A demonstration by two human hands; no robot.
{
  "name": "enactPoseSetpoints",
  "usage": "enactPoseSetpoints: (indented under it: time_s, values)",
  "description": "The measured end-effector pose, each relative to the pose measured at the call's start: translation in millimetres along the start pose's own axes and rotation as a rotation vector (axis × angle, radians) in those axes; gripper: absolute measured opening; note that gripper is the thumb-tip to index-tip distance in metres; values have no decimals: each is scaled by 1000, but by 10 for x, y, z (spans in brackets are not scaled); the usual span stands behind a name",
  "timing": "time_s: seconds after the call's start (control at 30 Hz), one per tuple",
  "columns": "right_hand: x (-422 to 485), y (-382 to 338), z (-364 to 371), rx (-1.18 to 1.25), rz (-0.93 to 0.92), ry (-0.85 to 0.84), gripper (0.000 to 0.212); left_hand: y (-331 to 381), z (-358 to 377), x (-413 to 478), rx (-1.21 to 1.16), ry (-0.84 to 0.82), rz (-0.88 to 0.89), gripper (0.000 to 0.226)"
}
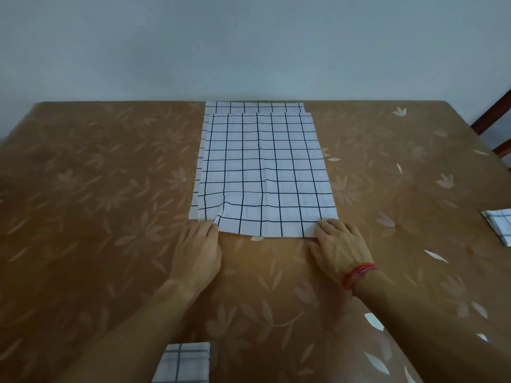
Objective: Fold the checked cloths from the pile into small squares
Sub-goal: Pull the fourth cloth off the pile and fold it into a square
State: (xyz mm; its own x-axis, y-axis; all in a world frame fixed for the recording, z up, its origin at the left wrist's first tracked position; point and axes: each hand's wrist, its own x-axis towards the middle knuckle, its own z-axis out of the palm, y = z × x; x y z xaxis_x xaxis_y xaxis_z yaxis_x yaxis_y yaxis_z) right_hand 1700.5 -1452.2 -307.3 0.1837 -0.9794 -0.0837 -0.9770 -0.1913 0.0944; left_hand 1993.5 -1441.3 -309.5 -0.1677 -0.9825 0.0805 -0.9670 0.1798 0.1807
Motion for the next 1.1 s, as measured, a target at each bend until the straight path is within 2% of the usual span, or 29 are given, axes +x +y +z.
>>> enactPoseSetpoints:
  time_s: [0.13,0.2,0.33,0.4,0.5,0.53,0.63,0.77,0.9,1.0,1.1]
  values:
    - [-121,134,53,-44,-2,54,20,61,-57,-32,-76,85,69,27]
    - [-231,165,12,-41,28,46,18,122,-82,-67,-118,89,72,28]
    - [-517,167,-139,-43,86,-73,58,294,-149,-173,-174,81,101,32]
    - [-663,143,-200,-5,126,-105,75,404,-220,-226,-228,101,114,25]
    - [-779,133,-228,5,166,-89,84,544,-369,-283,-287,126,139,12]
    - [-791,148,-219,0,175,-74,80,570,-418,-298,-298,130,152,10]
    - [-801,254,-132,-30,231,24,47,596,-552,-350,-320,131,190,10]
    - [-881,466,-198,-50,256,0,16,569,-721,-512,-320,116,234,11]
    - [-1044,595,-415,50,273,-2,14,507,-847,-669,-273,126,266,14]
    - [-1208,582,-669,225,315,23,13,502,-909,-814,-284,89,197,16]
    - [-1377,606,-805,301,357,41,11,529,-974,-977,-290,63,172,15]
